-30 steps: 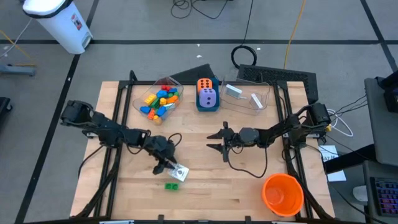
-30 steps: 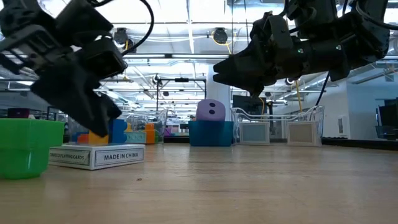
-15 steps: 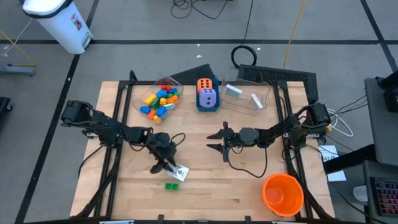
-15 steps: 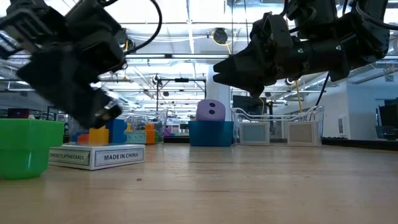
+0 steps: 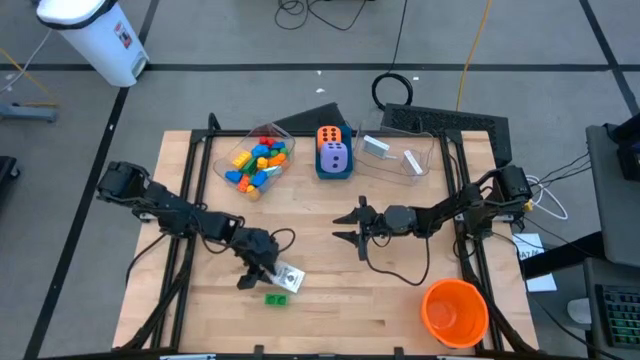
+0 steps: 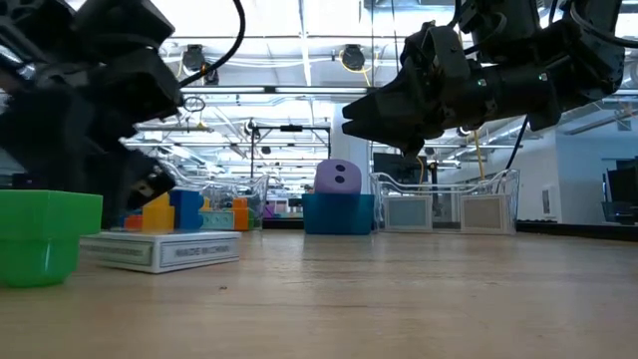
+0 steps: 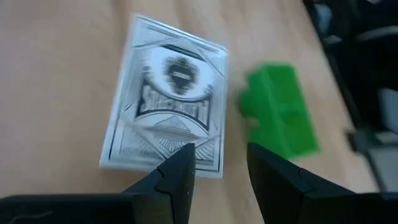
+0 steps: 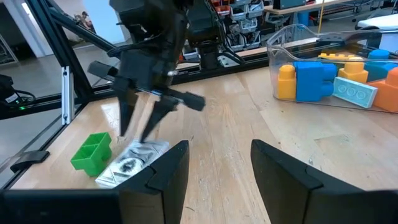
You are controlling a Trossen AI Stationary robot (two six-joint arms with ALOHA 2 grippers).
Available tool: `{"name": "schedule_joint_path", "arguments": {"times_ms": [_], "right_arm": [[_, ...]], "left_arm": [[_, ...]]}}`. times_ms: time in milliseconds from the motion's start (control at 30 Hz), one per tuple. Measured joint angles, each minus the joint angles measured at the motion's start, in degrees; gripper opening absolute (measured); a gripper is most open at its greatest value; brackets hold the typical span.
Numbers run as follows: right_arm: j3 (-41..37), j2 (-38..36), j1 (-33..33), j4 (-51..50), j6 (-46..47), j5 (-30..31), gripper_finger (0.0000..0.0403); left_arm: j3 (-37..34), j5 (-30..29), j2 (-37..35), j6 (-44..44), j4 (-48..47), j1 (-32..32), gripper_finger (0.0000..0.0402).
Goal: Pick & Place Toys
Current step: Put the black playing cards into the right transparent bin
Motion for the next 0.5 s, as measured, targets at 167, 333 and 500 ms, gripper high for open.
{"name": "schedule_joint_path", "arguments": {"times_ms": [167,333,500], "right_arm": [[0.0,0.0,0.0,0.0,-0.2,0.0,0.0164],[0.0,0.0,0.0,0.0,-0.2,0.0,0.0164],[0.0,0.0,0.0,0.0,-0.2,0.0,0.0164]], "left_arm": [[0.0,-3.1,0.0,0.4,2.0,2.2,0.0152],[0.0,-3.1,0.1,2.2,2.3,5.1,0.0152],[0.0,-1.5,3.0,2.8,5.7,6.8,0.0152]]}}
